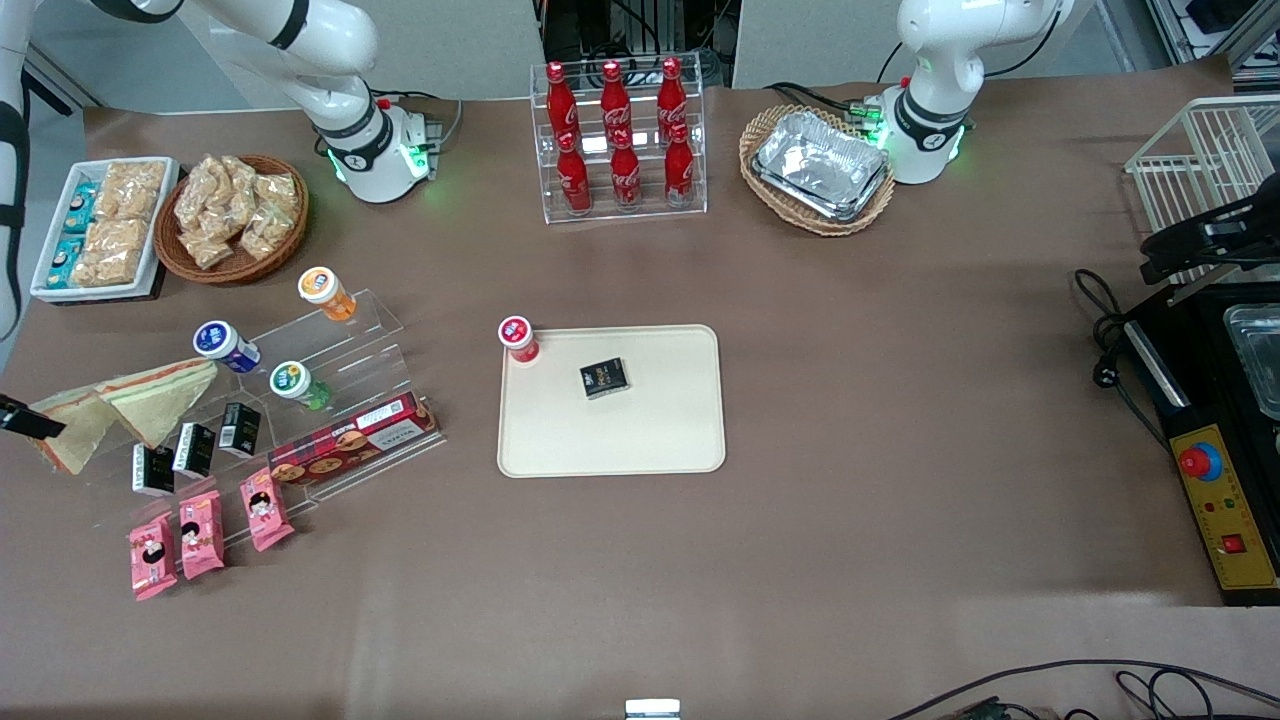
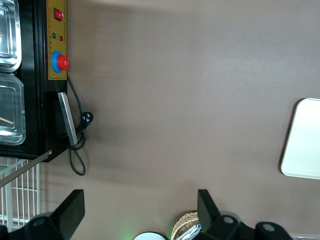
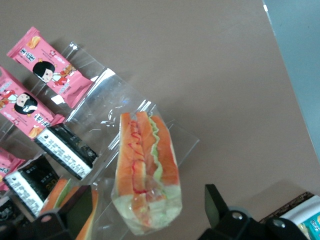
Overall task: Place sandwich on tray
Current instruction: 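Lower the right gripper onto the wrapped triangle sandwich and close it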
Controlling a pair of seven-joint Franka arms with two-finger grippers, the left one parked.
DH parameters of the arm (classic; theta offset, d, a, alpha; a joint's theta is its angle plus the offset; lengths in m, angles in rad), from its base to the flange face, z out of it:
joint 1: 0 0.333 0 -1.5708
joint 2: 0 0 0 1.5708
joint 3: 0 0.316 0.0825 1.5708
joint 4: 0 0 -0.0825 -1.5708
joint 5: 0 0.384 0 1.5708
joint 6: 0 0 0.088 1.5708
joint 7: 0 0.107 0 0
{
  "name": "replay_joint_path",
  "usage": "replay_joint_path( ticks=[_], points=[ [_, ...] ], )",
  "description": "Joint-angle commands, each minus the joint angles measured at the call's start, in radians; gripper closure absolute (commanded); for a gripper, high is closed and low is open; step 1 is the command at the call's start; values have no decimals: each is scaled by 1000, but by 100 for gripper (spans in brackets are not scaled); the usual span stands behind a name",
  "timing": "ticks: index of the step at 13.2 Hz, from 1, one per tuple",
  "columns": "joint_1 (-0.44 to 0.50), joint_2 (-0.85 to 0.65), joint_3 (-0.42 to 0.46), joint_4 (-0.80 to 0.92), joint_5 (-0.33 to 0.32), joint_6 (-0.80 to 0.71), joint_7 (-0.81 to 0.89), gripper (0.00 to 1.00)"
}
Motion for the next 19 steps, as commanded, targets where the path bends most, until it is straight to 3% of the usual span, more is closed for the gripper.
replay_joint_path(
  ticks=[1,5,8,19],
  points=[
    [14,-19,0,-63,1,74,-13,0],
    [11,-18,0,-66,1,81,-19,4],
    [10,-25,0,-72,1,82,-51,25],
    [7,-59,0,-71,1,45,-107,61]
  ],
)
